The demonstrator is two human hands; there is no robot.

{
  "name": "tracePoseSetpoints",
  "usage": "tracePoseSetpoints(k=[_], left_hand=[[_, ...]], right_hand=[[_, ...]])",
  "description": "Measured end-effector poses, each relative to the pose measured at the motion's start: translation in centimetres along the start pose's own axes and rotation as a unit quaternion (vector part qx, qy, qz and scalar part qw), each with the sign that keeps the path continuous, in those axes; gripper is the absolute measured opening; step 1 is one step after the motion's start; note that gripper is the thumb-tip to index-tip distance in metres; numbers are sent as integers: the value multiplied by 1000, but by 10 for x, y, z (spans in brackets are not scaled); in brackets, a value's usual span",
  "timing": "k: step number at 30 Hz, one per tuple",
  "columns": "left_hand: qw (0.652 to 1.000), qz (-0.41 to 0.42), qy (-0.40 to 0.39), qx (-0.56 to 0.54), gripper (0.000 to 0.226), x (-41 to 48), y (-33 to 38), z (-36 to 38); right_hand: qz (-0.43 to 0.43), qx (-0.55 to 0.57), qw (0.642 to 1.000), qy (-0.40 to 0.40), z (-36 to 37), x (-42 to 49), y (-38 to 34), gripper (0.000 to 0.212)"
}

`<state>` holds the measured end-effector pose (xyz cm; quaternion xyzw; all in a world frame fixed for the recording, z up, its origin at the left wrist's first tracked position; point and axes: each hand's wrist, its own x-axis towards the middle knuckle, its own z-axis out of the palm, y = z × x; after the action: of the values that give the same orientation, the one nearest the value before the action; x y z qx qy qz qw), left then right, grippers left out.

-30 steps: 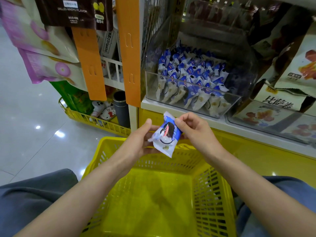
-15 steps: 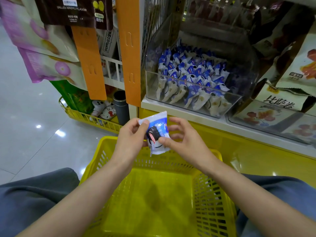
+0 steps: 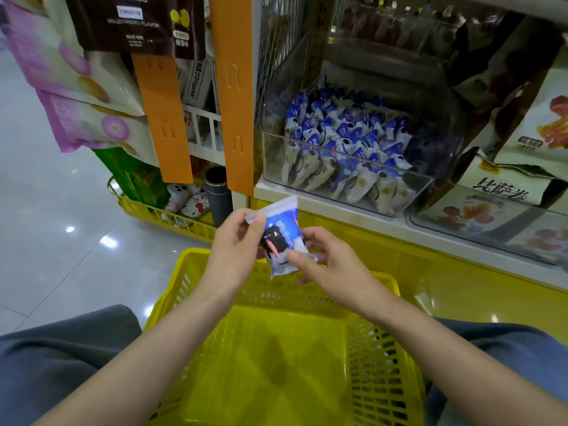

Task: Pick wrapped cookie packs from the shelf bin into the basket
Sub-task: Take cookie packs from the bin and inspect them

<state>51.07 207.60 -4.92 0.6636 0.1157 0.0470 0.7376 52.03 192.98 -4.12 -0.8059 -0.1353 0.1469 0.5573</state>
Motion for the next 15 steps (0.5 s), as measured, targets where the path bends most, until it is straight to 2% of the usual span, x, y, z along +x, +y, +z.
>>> tracePoseSetpoints(k=[2,4,6,10,13,15], left_hand=[[999,14,-48,7,9,-4,2,4],[996,-6,-89,2,17,-7,4,6],[994,-1,-108,12,21,-7,6,7],[997,19,-74,-13,14,3,21,-1],[998,21,-35,-43,14,15,30,-10],[998,25,-13,-51,19,21,34,-16]], right_hand=[[22,101,995,7,1,1,-5,14],[33,183,982,26,-1,1,-10,12],[28,197,980,27,-4,1,-15,13],[-70,-3,995,77,-21,12,-34,17],[-134,-98,971,175,-49,47,-61,14],[-129,-191,954,192,-63,82,-78,15]])
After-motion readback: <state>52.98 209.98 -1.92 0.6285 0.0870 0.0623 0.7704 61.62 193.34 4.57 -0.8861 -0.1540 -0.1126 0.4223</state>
